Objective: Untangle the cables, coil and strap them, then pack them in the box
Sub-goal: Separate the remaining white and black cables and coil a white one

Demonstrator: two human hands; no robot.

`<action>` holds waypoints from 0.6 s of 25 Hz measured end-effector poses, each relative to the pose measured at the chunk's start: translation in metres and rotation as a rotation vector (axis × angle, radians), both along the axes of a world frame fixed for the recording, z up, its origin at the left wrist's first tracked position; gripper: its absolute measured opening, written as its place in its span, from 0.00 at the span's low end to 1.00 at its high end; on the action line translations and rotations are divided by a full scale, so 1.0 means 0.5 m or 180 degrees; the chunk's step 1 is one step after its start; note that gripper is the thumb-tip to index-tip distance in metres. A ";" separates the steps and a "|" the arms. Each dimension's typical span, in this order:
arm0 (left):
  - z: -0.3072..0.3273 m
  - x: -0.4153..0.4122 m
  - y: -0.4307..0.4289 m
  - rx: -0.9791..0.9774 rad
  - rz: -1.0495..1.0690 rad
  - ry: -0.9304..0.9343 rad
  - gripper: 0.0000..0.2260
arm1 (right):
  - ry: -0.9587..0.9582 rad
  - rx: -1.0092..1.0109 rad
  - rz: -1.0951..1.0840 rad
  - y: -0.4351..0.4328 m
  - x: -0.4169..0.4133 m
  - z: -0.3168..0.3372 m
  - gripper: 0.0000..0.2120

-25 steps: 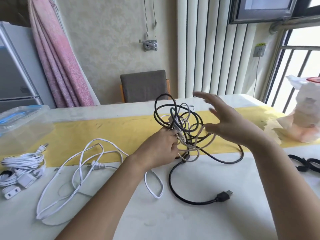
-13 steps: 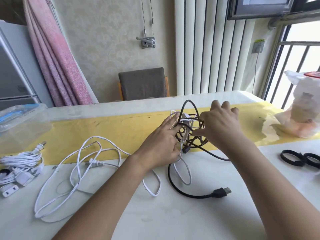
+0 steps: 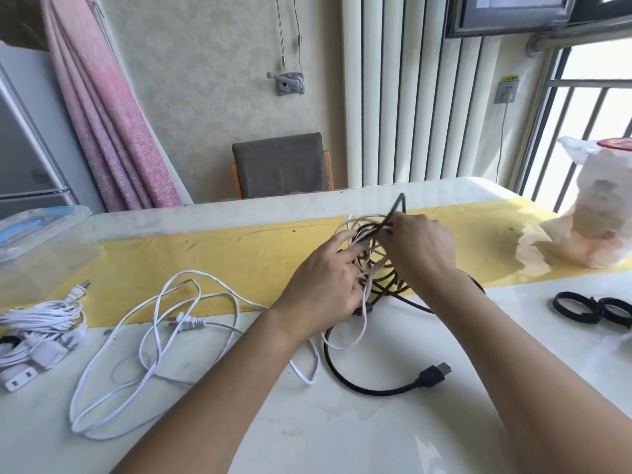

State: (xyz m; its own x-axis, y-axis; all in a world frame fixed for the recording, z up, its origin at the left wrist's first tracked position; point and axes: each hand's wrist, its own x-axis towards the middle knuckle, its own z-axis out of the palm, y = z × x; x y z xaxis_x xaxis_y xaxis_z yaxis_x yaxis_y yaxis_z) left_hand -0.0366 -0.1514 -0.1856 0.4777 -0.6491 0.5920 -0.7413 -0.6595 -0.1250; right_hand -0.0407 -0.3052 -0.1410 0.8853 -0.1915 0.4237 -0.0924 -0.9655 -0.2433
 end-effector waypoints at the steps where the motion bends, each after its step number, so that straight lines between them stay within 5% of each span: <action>1: -0.002 -0.007 -0.001 -0.0134 0.0046 0.0020 0.16 | 0.0101 0.0308 -0.0130 -0.015 0.005 0.001 0.07; 4: -0.012 -0.027 -0.017 -0.0443 0.0145 -0.0031 0.17 | 0.0230 0.1960 -0.0093 -0.056 0.012 0.001 0.07; 7: -0.011 -0.022 -0.026 -0.0610 0.0278 -0.0036 0.17 | 0.0591 0.4681 0.0708 -0.077 0.004 0.014 0.10; 9: -0.007 -0.010 -0.020 -0.0637 0.0513 -0.0075 0.15 | 0.0983 0.5858 0.1324 -0.087 -0.002 0.018 0.12; 11: -0.005 0.006 -0.006 -0.0897 0.0733 0.0129 0.13 | 0.1283 0.6545 0.1878 -0.087 -0.007 0.013 0.10; 13: -0.003 0.021 0.010 -0.1451 0.0739 0.0459 0.13 | 0.1796 0.6666 0.2706 -0.073 -0.015 0.005 0.20; 15: -0.009 0.030 0.020 -0.1893 0.0584 0.0636 0.15 | 0.2042 0.6568 0.2768 -0.059 -0.017 0.002 0.32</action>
State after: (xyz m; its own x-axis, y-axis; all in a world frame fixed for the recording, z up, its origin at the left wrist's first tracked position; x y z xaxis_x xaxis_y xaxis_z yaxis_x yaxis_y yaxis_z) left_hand -0.0217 -0.1415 -0.1903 0.6876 -0.1356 0.7133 -0.5813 -0.6915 0.4289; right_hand -0.0494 -0.3349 -0.1398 0.8579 0.5128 -0.0311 -0.3793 0.5915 -0.7115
